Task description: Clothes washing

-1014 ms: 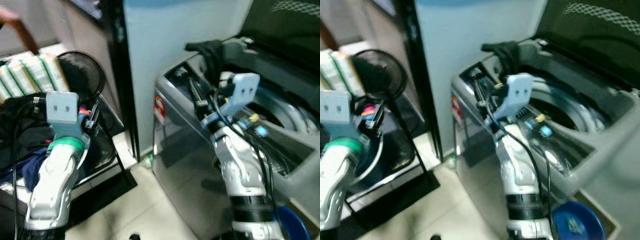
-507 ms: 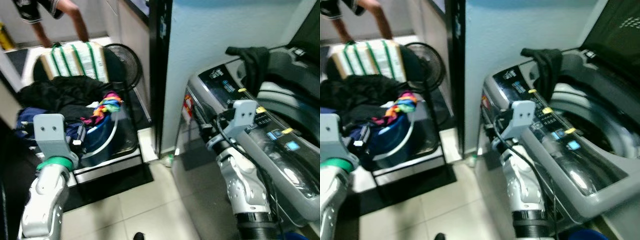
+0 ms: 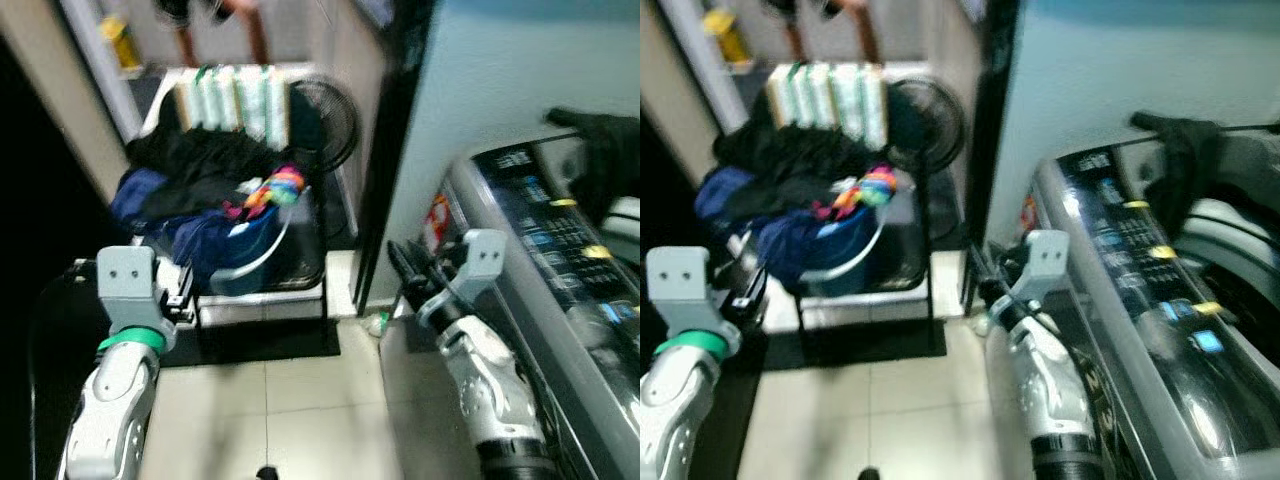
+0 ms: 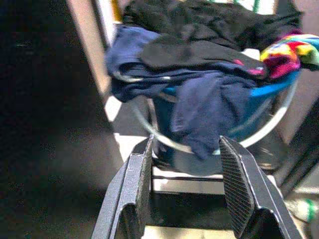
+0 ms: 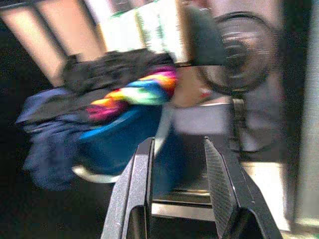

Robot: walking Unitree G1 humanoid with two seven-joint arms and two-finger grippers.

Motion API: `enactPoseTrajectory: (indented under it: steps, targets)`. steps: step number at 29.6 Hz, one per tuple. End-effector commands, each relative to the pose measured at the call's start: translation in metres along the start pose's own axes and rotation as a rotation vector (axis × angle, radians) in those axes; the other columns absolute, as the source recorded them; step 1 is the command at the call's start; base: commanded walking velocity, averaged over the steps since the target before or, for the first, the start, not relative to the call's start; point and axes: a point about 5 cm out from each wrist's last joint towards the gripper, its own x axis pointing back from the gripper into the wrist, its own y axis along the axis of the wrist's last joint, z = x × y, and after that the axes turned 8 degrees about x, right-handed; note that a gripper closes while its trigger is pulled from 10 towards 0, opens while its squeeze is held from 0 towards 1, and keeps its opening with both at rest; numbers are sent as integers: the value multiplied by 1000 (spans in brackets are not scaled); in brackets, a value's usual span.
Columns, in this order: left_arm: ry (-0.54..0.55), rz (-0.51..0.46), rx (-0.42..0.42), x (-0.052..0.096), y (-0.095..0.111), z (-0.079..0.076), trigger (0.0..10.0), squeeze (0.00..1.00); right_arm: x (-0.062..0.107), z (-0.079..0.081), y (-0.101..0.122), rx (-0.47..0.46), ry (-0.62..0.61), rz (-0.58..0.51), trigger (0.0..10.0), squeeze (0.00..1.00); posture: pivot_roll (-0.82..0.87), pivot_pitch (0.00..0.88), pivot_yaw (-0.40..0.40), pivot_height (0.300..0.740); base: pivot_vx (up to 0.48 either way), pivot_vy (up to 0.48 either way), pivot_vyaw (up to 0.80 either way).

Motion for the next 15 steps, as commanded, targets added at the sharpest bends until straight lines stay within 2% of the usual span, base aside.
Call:
enactPoseTrajectory:
  steps: [1,9,13,15]
  targets:
    - [-3,9,-5,2,-5,-2,10000,0,7,-5,-10,9,-22,32,10000,0,122,34,40,740,0,0,775]
    - [-9,-10,-3,-1,-1,-1,10000,0,8,-4,-15,21,-13,44,10000,0,128,28,42,740,0,0,775]
    - [-37,-29,-3,-2,0,-7,10000,0,8,-5,-17,43,-20,46,10000,0,128,26,40,740,0,0,0]
    - [-54,-36,-5,-3,0,-11,10000,0,7,-4,-19,56,-9,52,10000,0,127,22,40,740,270,0,0]
